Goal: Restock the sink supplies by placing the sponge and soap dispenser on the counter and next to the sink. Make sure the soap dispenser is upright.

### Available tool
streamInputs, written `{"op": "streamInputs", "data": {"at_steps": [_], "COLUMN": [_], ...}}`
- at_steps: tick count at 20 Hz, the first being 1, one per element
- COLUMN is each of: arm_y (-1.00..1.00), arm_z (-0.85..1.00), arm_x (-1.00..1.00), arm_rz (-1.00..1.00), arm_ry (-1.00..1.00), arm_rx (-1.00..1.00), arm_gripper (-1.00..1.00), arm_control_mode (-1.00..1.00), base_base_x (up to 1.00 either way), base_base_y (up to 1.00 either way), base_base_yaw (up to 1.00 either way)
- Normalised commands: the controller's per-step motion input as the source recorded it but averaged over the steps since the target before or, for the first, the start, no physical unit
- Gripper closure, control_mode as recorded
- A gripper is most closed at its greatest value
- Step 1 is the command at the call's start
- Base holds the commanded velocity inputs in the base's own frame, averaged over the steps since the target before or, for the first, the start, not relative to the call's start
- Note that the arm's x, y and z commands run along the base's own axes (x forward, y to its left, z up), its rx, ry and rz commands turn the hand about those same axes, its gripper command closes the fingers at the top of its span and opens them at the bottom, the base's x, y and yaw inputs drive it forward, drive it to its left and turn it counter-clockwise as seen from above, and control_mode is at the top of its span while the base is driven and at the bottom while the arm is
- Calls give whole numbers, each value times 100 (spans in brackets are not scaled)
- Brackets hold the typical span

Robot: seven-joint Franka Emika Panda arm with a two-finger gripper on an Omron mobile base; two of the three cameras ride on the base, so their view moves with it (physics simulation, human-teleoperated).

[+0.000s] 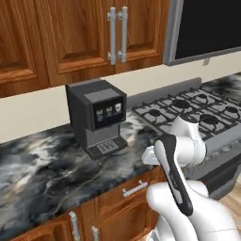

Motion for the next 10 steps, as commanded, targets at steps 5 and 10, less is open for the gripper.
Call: {"op": "streamInputs", "data": {"at_steps": [5, 10], "arm_y": [0, 0], "arm_z": [0, 0], "arm_x": [0, 0], "arm_rz": [0, 0], "arm_ry": [0, 0], "arm_rx": [0, 0], "arm_gripper": [-100, -100], "arm_control_mode": [100, 100], "base_base_x": [19, 43], "base_base_y": [-100, -100], "base_base_yaw": [-31, -15]}}
